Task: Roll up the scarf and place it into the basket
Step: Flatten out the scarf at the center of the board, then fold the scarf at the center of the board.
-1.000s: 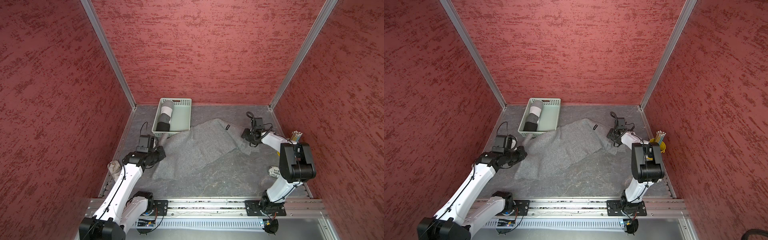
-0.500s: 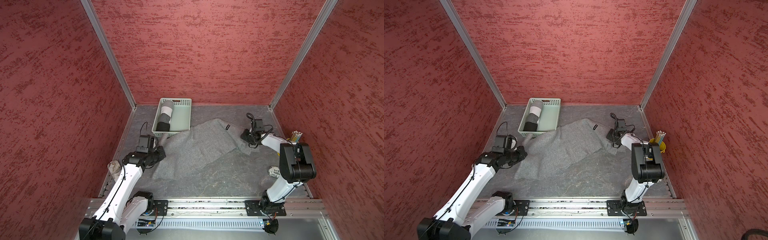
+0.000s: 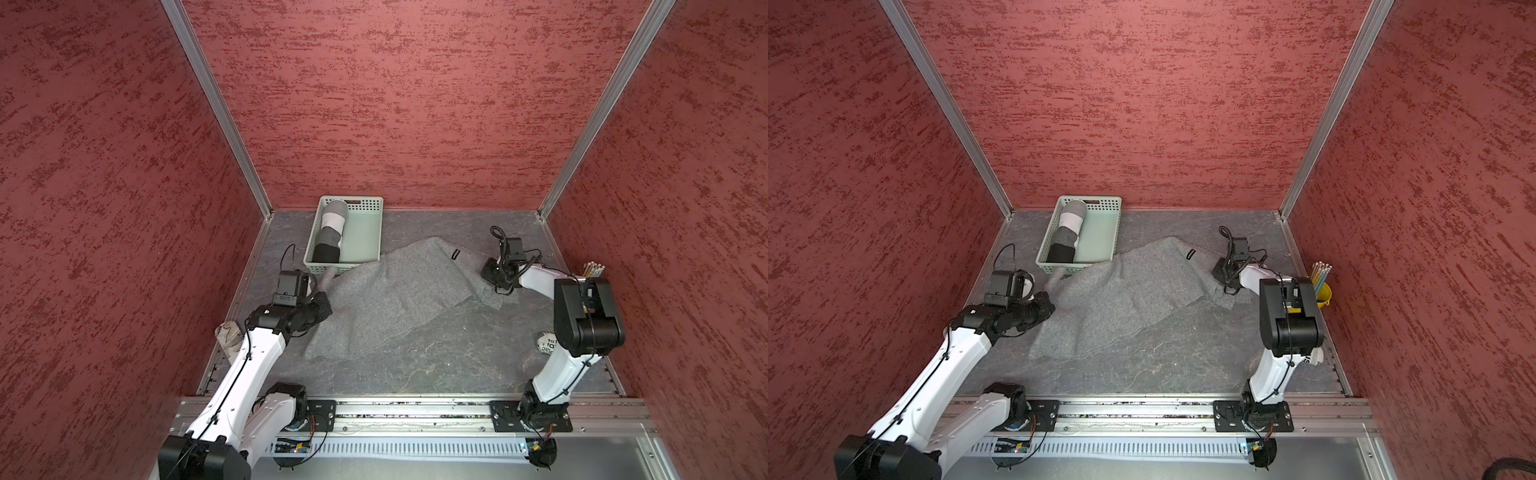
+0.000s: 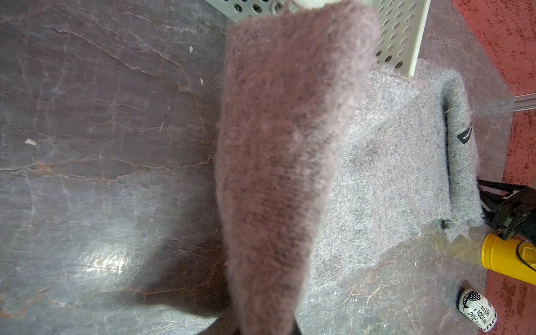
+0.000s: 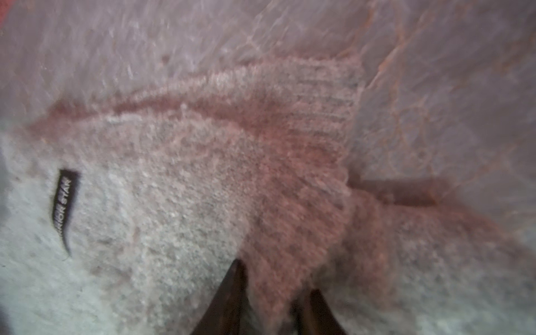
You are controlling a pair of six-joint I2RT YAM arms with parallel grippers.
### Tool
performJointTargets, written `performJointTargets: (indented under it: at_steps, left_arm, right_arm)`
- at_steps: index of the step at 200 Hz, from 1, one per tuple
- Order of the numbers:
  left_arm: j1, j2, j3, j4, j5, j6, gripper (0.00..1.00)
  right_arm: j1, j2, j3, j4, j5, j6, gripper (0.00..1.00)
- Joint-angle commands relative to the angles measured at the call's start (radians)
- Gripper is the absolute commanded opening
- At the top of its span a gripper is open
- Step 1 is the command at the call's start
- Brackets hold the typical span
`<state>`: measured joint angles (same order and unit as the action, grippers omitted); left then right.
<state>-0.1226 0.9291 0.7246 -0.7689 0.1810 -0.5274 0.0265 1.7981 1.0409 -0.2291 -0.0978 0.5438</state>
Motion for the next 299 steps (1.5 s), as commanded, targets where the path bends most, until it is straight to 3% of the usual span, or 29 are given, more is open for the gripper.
performJointTargets:
  at_steps: [1, 11, 60, 100, 145, 161, 190, 218, 251, 274, 299]
  left_arm:
    - [-0.002, -0.011, 0.016, -0.016, -0.024, -0.003, 0.00]
    - [-0.002, -0.020, 0.025, -0.036, -0.045, 0.000, 0.00]
    - [0.022, -0.055, 0.072, -0.135, -0.137, 0.027, 0.00]
    - [0.077, -0.064, 0.097, -0.189, -0.158, 0.062, 0.00]
    - [0.112, -0.032, 0.095, -0.193, -0.133, 0.066, 0.00]
    - [0.112, -0.018, 0.090, -0.174, -0.092, 0.055, 0.00]
    - [0.110, -0.013, 0.058, -0.123, -0.013, 0.021, 0.00]
    - [0.099, -0.029, 0.030, -0.109, 0.020, -0.002, 0.00]
    - [0.035, -0.057, -0.011, -0.064, 0.039, -0.071, 0.00]
    - [-0.063, -0.064, 0.017, -0.010, 0.002, -0.132, 0.00]
    - [-0.255, -0.011, 0.097, 0.117, -0.089, -0.178, 0.00]
  right_arm:
    - [0.006, -0.026, 0.070, -0.045, 0.055, -0.030, 0.09]
    - [0.006, -0.046, 0.099, -0.085, 0.094, -0.052, 0.00]
    - [0.002, -0.023, 0.305, -0.226, 0.359, -0.255, 0.00]
    - [0.001, 0.164, 0.593, -0.219, 0.592, -0.491, 0.00]
    - [0.001, 0.427, 0.883, -0.132, 0.731, -0.647, 0.00]
    - [0.001, 0.545, 1.024, -0.212, 0.733, -0.644, 0.45]
    - [0.001, 0.684, 1.233, -0.454, 0.692, -0.554, 0.56]
    - [0.001, 0.565, 1.088, -0.522, 0.581, -0.426, 0.57]
    - [0.007, 0.270, 0.624, -0.371, 0.333, -0.326, 0.54]
    - [0.013, 0.096, 0.385, -0.304, 0.232, -0.296, 0.53]
    - [0.013, -0.054, 0.220, -0.274, 0.166, -0.273, 0.54]
